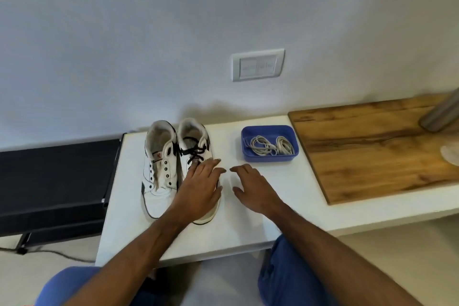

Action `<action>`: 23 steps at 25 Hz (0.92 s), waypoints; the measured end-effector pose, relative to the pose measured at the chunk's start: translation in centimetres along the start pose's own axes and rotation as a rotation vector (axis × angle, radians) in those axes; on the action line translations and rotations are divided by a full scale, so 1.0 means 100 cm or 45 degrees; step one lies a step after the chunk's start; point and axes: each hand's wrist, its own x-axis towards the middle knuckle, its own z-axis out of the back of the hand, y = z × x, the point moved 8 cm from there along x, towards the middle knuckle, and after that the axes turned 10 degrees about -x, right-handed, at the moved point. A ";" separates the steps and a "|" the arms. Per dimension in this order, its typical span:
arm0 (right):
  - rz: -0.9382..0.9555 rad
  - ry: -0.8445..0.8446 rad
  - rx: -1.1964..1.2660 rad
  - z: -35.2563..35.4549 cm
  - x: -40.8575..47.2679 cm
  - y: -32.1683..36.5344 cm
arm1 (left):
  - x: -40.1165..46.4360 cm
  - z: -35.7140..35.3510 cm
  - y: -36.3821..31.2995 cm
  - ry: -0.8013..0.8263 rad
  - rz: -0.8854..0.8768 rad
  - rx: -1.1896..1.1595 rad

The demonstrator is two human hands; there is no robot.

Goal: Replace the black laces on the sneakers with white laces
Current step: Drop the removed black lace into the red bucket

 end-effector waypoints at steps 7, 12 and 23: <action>-0.002 -0.287 0.462 -0.008 0.029 0.028 | -0.037 0.019 0.032 -0.375 0.071 -0.235; 0.042 -0.400 0.562 0.009 0.041 0.046 | -0.034 0.031 0.055 -0.454 0.149 -0.369; 0.237 -0.656 0.436 0.038 0.074 0.073 | 0.008 0.060 0.074 -0.642 -0.018 -0.171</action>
